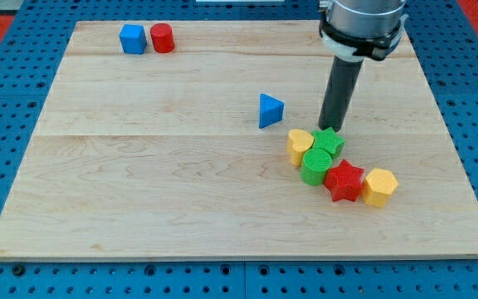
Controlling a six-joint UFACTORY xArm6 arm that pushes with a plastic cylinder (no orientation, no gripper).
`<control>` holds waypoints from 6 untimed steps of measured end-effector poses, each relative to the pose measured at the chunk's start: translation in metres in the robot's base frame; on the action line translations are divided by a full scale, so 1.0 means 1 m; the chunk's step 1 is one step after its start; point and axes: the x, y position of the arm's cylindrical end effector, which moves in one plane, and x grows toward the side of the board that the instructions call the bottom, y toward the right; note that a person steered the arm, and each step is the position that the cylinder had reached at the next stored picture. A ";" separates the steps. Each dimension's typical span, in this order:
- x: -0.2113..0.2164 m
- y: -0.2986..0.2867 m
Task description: Push the green star along with the green circle a bit down
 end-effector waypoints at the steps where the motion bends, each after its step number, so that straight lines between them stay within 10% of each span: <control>1: 0.005 -0.010; 6: -0.002 -0.047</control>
